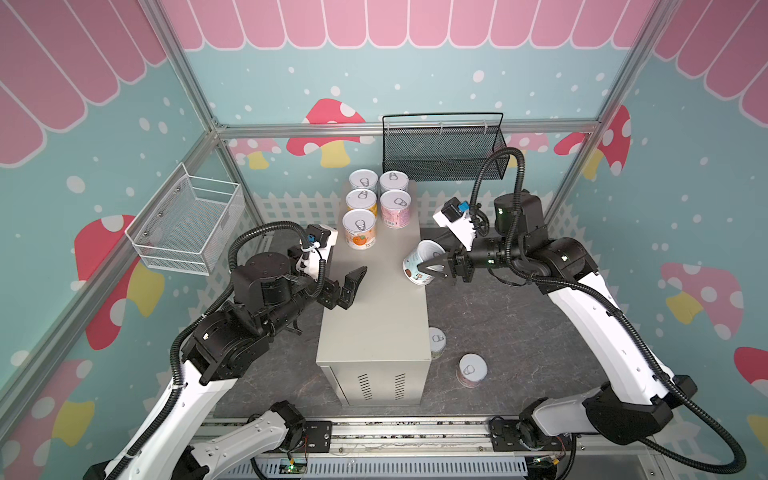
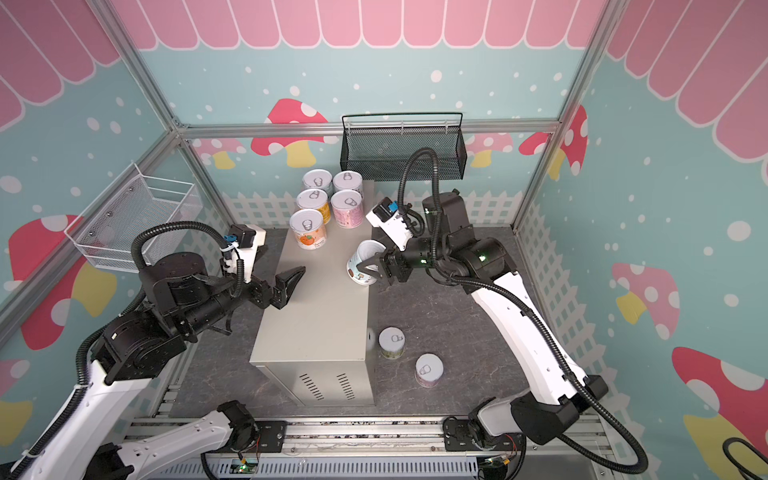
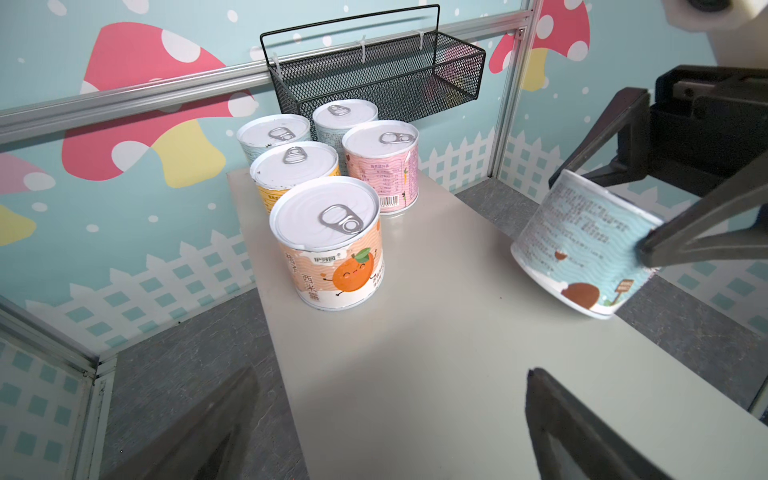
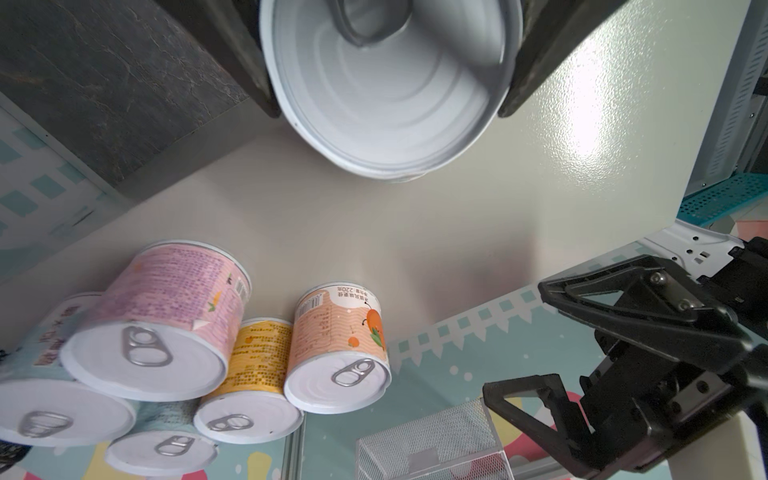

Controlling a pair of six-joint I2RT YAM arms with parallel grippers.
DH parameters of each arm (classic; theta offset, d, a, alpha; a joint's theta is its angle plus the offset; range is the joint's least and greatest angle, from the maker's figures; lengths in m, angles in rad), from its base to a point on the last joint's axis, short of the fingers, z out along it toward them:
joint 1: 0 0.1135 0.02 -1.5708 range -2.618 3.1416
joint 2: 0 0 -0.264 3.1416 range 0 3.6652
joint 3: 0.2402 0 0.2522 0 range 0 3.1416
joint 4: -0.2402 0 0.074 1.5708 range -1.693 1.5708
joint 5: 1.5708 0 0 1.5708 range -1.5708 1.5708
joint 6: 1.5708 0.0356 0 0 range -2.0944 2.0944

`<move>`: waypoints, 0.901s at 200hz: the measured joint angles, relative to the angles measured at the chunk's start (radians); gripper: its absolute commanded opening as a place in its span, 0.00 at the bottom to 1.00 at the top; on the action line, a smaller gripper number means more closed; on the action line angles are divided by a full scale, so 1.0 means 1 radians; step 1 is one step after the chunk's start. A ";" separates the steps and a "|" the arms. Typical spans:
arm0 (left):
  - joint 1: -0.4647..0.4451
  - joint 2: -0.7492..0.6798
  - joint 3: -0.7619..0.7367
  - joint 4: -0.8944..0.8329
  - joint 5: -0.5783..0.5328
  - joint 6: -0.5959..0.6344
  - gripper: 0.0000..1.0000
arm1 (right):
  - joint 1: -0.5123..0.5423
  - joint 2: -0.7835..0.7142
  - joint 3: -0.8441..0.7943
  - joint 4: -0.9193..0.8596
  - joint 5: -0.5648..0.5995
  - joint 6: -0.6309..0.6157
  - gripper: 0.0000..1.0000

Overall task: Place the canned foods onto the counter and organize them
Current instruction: 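Carry the pale blue can over the cabinet top toward the grouped cans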

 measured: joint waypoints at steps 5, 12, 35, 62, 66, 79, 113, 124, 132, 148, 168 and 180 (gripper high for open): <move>0.004 -0.001 0.000 0.001 0.006 0.000 0.99 | 0.010 0.015 0.019 -0.003 0.010 -0.005 0.69; 0.006 -0.002 0.000 0.003 0.014 0.001 0.99 | 0.018 0.031 0.039 -0.008 0.016 -0.008 0.70; 0.010 -0.008 -0.008 0.005 0.063 0.005 0.99 | 0.031 0.075 0.094 -0.021 0.045 -0.014 0.70; 0.010 -0.010 -0.020 0.004 0.159 0.014 0.99 | 0.042 0.120 0.143 -0.022 0.069 -0.014 0.69; 0.010 -0.010 -0.022 0.003 0.179 0.016 0.99 | 0.046 0.126 0.149 -0.020 0.071 -0.014 0.69; 0.010 -0.009 -0.028 0.003 0.235 0.020 0.99 | 0.054 0.143 0.161 -0.014 0.079 -0.014 0.69; 0.010 -0.008 -0.039 -0.005 0.340 0.024 0.99 | 0.075 0.171 0.171 0.018 0.098 -0.010 0.72; 0.010 -0.007 -0.039 -0.007 0.362 0.024 0.99 | 0.082 0.175 0.172 0.031 0.106 -0.008 0.73; 0.010 -0.005 -0.039 -0.008 0.375 0.024 0.99 | 0.087 0.178 0.172 0.037 0.113 -0.005 0.74; 0.010 -0.002 -0.040 -0.010 0.395 0.023 0.99 | 0.095 0.181 0.172 0.046 0.124 0.000 0.78; 0.010 0.000 -0.048 -0.009 0.411 0.023 0.99 | 0.101 0.181 0.170 0.053 0.139 0.013 0.81; 0.010 0.001 -0.054 -0.009 0.415 0.023 0.99 | 0.106 0.179 0.157 0.068 0.145 0.023 0.83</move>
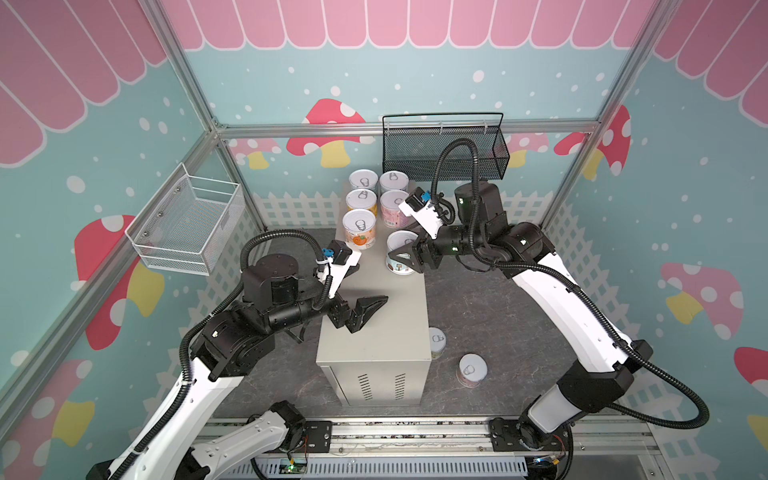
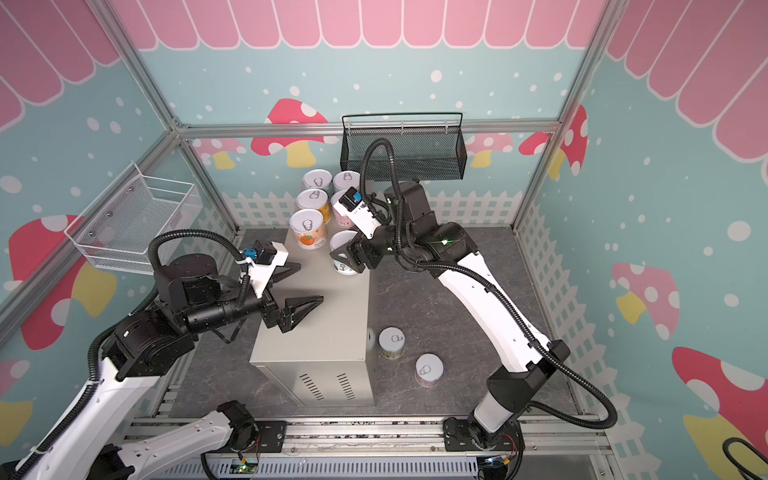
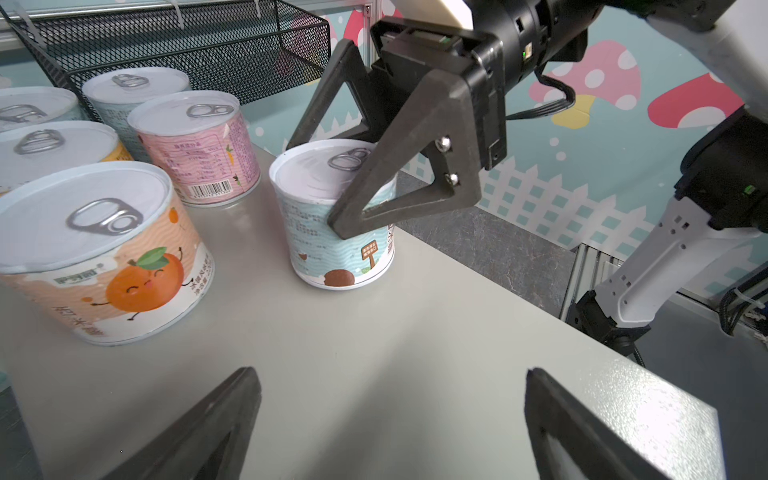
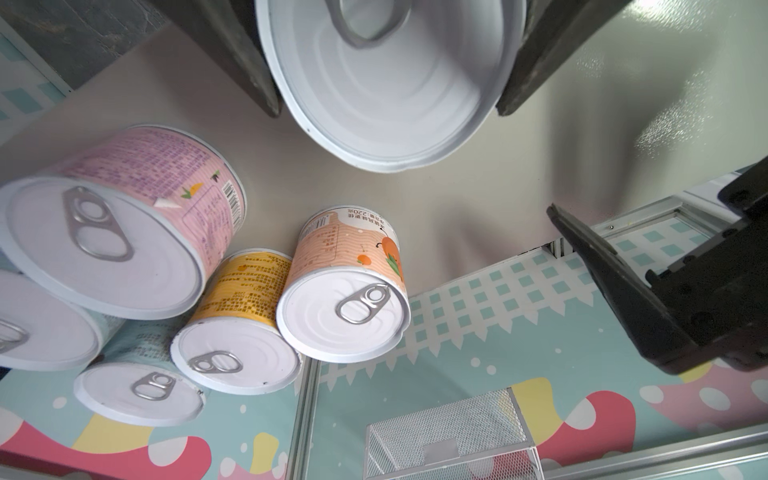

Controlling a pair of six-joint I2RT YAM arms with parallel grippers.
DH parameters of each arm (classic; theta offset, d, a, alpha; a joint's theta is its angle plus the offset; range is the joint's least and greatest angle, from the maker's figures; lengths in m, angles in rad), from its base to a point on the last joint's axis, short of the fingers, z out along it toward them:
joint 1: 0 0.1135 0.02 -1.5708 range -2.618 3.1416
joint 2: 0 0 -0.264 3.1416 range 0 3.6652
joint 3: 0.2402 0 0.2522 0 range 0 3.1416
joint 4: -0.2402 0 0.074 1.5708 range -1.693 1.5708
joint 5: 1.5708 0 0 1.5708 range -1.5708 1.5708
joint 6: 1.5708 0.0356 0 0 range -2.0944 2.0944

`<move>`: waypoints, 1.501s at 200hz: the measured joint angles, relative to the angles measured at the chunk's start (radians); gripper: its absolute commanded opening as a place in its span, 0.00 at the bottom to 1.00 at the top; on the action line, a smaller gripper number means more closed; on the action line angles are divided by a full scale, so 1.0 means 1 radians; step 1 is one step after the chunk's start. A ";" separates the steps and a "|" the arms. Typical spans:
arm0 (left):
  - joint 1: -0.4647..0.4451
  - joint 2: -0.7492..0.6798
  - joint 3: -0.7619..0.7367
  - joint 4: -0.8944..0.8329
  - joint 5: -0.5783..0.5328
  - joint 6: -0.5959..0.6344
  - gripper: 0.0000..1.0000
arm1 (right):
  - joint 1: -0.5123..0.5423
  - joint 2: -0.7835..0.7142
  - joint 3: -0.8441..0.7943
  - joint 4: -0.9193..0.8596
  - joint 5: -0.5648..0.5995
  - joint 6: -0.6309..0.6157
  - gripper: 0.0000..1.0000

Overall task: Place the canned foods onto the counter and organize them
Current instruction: 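Carry the pale blue can over the cabinet top toward the grouped cans, then lower the pale blue can beside the grouped cans with the right gripper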

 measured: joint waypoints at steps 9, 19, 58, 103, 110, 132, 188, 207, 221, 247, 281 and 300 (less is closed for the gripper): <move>0.000 0.001 -0.003 0.000 0.000 -0.002 0.99 | 0.001 -0.006 -0.022 0.019 0.008 0.005 0.85; 0.000 0.001 -0.005 0.000 0.001 -0.003 0.99 | 0.002 -0.017 -0.050 0.034 0.015 0.013 0.87; 0.000 0.002 -0.006 0.001 0.008 -0.003 0.99 | 0.001 -0.073 -0.151 0.085 0.032 0.034 0.90; 0.000 0.008 -0.006 0.000 0.019 -0.010 0.99 | 0.001 -0.155 -0.263 0.163 0.041 0.058 0.86; 0.000 0.008 -0.006 0.001 0.019 -0.011 0.99 | 0.001 -0.164 -0.279 0.175 0.042 0.064 0.85; 0.000 0.012 -0.006 0.001 0.020 -0.018 0.99 | 0.001 -0.185 -0.329 0.222 0.045 0.080 0.79; 0.000 0.029 -0.006 -0.004 0.023 -0.026 0.99 | 0.001 -0.227 -0.449 0.361 0.047 0.119 0.73; 0.000 0.039 -0.003 -0.013 0.022 -0.026 0.99 | 0.001 -0.235 -0.477 0.404 0.056 0.129 0.72; 0.000 0.048 0.000 -0.018 0.022 -0.026 0.99 | 0.002 -0.235 -0.489 0.432 0.067 0.135 0.72; 0.000 0.053 0.004 -0.023 0.022 -0.026 0.99 | 0.002 -0.233 -0.497 0.452 0.087 0.137 0.72; 0.000 0.053 0.019 -0.023 0.014 -0.026 0.99 | 0.002 -0.214 -0.497 0.486 0.119 0.136 0.72; 0.000 0.053 0.020 -0.023 0.007 -0.026 0.99 | 0.002 -0.205 -0.497 0.503 0.135 0.136 0.73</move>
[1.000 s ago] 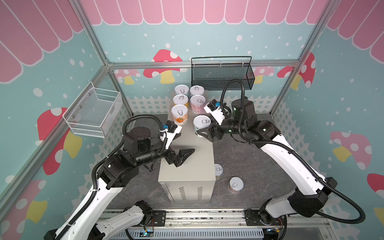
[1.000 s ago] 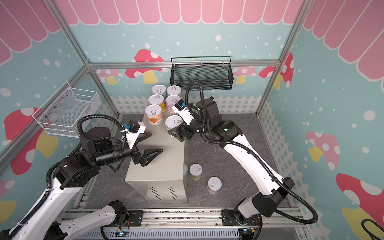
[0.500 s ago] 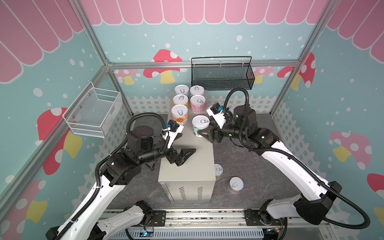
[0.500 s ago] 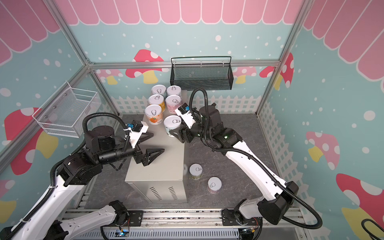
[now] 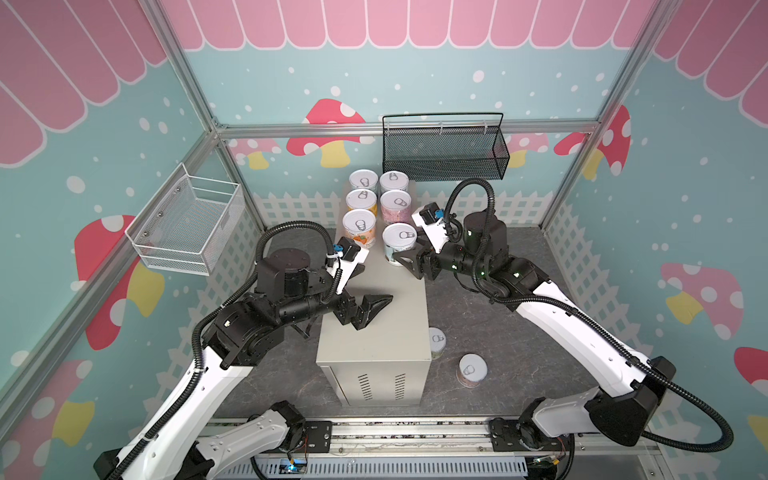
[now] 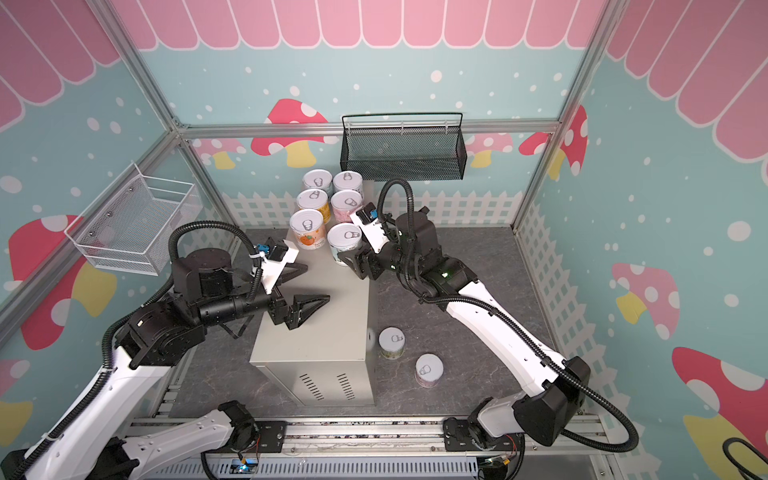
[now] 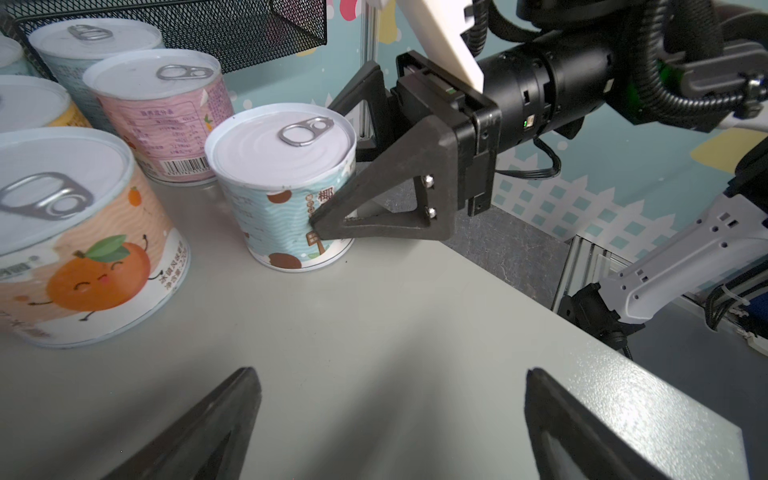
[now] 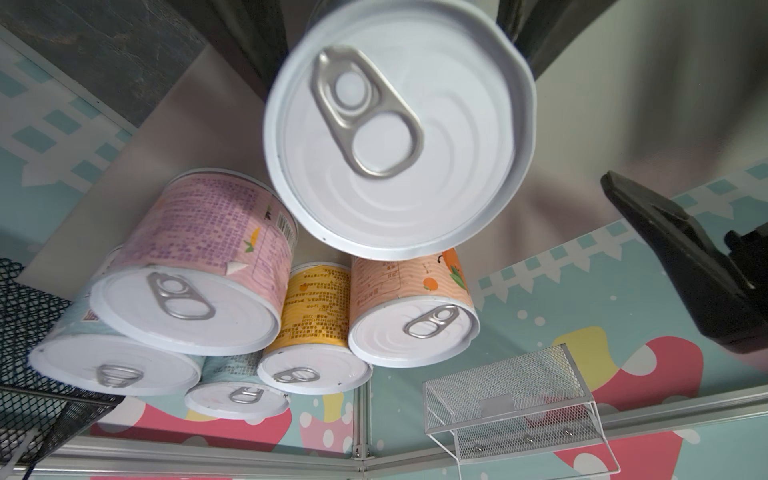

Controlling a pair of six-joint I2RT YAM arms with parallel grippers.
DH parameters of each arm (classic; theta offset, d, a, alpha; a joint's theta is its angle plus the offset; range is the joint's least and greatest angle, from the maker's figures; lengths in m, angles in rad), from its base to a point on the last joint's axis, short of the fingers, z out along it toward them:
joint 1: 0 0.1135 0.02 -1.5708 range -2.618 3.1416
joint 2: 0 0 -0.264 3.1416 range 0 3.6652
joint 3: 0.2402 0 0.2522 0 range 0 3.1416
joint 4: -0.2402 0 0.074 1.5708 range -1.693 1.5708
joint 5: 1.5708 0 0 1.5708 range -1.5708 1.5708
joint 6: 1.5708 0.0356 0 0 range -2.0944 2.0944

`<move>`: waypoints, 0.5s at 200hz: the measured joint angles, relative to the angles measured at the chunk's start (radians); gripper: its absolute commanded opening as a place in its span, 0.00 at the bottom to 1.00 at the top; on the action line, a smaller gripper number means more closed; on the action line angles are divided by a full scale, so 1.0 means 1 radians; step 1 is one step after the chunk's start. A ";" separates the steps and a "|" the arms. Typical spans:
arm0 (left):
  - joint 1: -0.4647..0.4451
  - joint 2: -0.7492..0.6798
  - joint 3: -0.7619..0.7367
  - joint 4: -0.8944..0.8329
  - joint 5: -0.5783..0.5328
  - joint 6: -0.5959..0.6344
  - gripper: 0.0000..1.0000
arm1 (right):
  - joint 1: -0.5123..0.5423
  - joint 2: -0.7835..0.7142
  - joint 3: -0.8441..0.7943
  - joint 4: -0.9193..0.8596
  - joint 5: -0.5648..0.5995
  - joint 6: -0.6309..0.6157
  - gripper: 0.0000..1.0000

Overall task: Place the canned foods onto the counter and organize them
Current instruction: 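Lower the pale blue can beside the grouped cans with the right gripper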

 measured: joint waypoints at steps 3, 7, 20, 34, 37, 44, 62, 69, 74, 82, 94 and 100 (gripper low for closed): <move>0.000 0.000 0.000 0.000 0.000 0.000 0.99 | 0.000 0.001 0.000 0.002 0.002 0.000 0.73; 0.000 0.000 0.000 0.000 -0.002 0.000 0.99 | 0.000 0.003 0.000 0.005 0.007 0.000 0.73; 0.000 0.000 0.000 0.000 -0.006 0.000 0.99 | 0.000 0.008 0.000 0.014 0.019 0.000 0.73; 0.000 0.000 0.000 0.000 -0.011 0.000 0.99 | 0.000 0.016 0.001 0.027 0.034 0.000 0.73; 0.000 0.000 0.000 0.000 -0.011 0.001 0.99 | 0.000 0.017 0.001 0.029 0.037 0.000 0.73; 0.000 0.000 0.000 0.000 -0.012 0.001 0.99 | 0.000 0.020 0.001 0.036 0.043 0.000 0.73; 0.000 0.000 0.000 0.000 -0.016 0.004 0.99 | 0.000 0.029 0.002 0.049 0.053 0.000 0.73; 0.000 0.000 0.000 0.000 -0.017 0.005 0.99 | 0.000 0.033 0.004 0.052 0.057 0.000 0.73; 0.000 0.000 0.000 0.000 -0.019 0.005 0.99 | 0.000 0.035 0.006 0.053 0.060 0.000 0.73; 0.000 -0.001 0.000 0.000 -0.019 0.005 0.99 | 0.000 0.042 0.013 0.053 0.064 0.000 0.73; 0.000 -0.002 0.000 0.000 -0.020 0.008 0.99 | 0.000 0.051 0.019 0.056 0.070 0.000 0.73; 0.000 -0.003 0.000 0.000 -0.023 0.008 0.99 | 0.000 0.053 0.021 0.058 0.072 0.000 0.74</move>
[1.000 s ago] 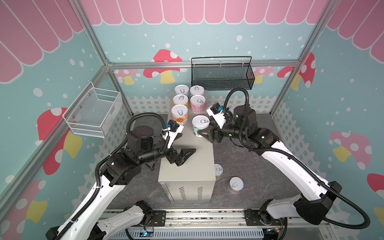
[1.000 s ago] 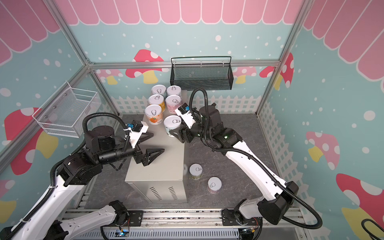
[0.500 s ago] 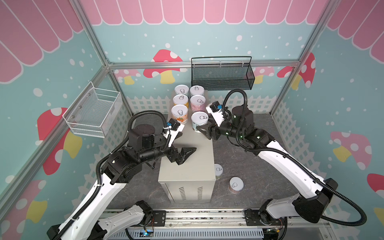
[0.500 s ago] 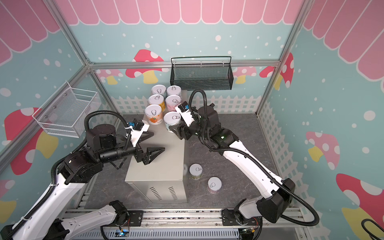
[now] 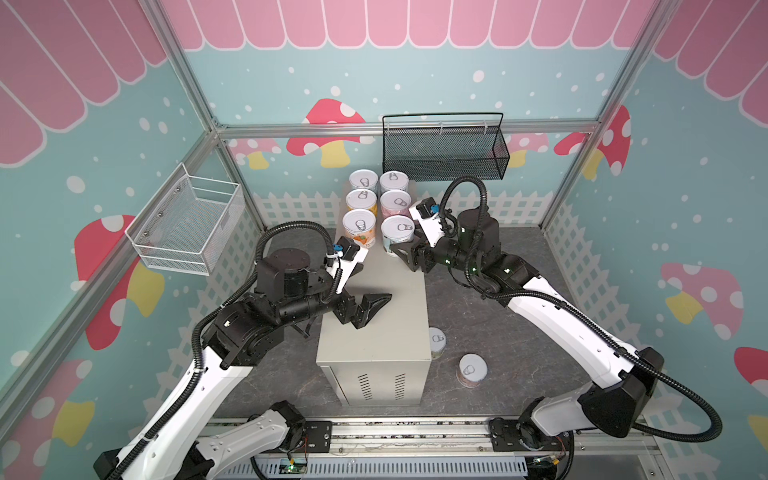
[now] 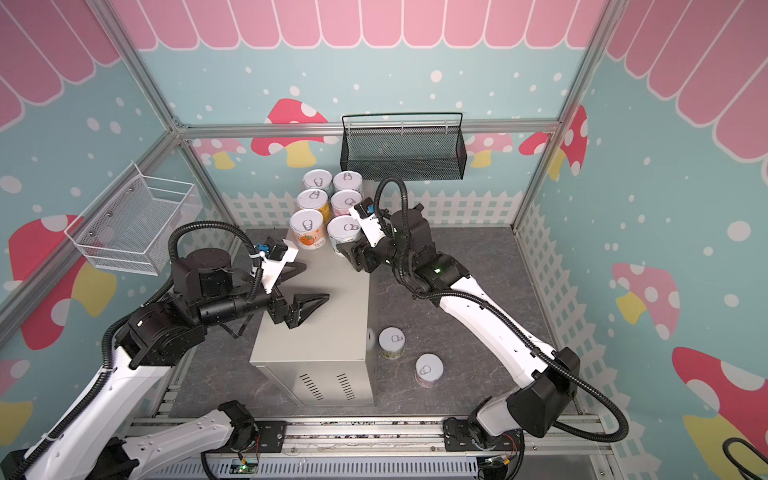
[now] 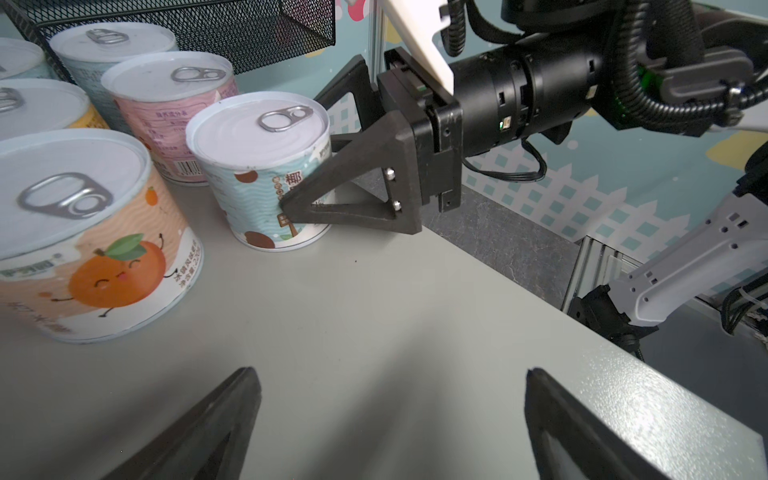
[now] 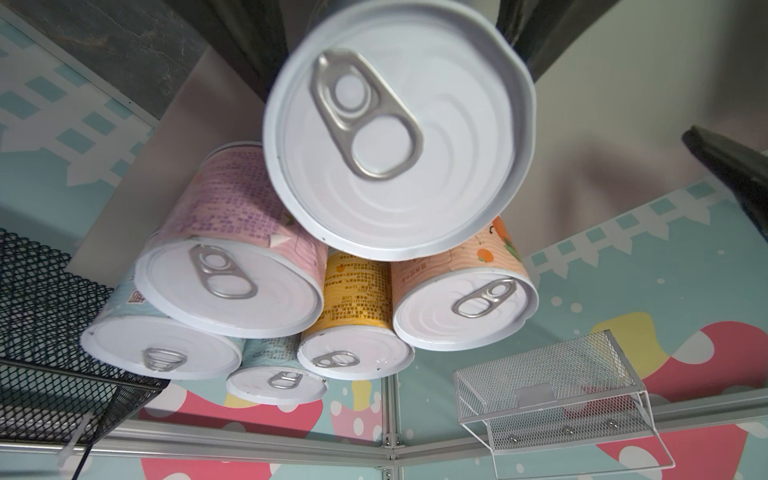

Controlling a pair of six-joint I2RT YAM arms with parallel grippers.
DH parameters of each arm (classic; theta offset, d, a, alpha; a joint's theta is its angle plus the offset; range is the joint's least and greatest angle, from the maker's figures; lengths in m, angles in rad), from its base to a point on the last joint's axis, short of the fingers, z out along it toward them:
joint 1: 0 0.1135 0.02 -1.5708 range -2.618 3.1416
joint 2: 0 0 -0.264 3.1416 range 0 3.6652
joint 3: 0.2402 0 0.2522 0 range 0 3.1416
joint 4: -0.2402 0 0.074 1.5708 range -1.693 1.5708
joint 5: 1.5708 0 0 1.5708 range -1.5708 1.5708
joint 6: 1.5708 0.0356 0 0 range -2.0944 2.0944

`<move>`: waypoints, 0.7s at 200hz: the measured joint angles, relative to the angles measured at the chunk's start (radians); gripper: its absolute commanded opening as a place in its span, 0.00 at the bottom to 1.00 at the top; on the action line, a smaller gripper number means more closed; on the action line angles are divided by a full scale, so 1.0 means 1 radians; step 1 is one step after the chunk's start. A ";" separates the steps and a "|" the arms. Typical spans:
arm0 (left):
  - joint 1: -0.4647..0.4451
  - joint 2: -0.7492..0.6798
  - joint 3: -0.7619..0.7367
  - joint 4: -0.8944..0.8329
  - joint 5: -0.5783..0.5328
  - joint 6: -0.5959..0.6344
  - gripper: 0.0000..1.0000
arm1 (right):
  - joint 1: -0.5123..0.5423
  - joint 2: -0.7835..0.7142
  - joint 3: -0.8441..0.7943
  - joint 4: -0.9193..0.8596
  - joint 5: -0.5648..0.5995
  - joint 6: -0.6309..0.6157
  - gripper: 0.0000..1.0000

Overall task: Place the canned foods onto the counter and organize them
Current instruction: 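Lower the pale blue can beside the grouped cans with the right gripper, then open the right gripper and lift it away from the placed can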

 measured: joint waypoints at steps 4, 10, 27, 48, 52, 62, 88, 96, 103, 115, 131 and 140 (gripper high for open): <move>0.000 -0.001 0.000 0.000 0.000 0.000 0.99 | 0.000 0.002 0.001 0.001 0.002 0.000 0.73; 0.000 -0.003 0.000 0.000 -0.003 0.000 0.99 | 0.000 0.004 0.003 0.003 0.005 0.000 0.74; 0.000 -0.010 0.000 0.000 -0.008 0.000 0.99 | 0.000 0.010 0.008 0.003 0.010 0.000 0.74; 0.000 -0.016 0.000 0.000 -0.011 0.000 0.99 | 0.000 0.017 0.015 0.003 0.017 0.000 0.74; 0.000 -0.016 0.000 0.000 -0.011 0.000 0.99 | 0.000 0.019 0.016 0.004 0.018 0.000 0.74; 0.000 -0.017 -0.001 0.000 -0.012 0.000 0.99 | 0.000 0.022 0.018 0.006 0.022 -0.001 0.74; 0.000 -0.022 -0.006 0.000 -0.016 0.000 0.99 | 0.000 0.030 0.024 0.007 0.025 -0.001 0.75; 0.000 -0.024 -0.009 0.000 -0.016 0.001 0.99 | 0.000 0.032 0.026 0.006 0.025 -0.001 0.75; 0.000 -0.027 -0.011 0.000 -0.016 0.001 0.99 | 0.000 0.035 0.027 0.007 0.026 -0.001 0.75; 0.000 -0.030 -0.015 0.000 -0.016 0.004 0.99 | 0.000 0.039 0.027 0.007 0.027 -0.001 0.75; 0.000 -0.033 -0.016 0.000 -0.016 0.004 0.99 | 0.000 0.043 0.027 0.006 0.029 -0.001 0.76; 0.000 -0.034 -0.017 0.000 -0.018 0.005 0.99 | 0.000 0.045 0.027 0.003 0.030 -0.001 0.77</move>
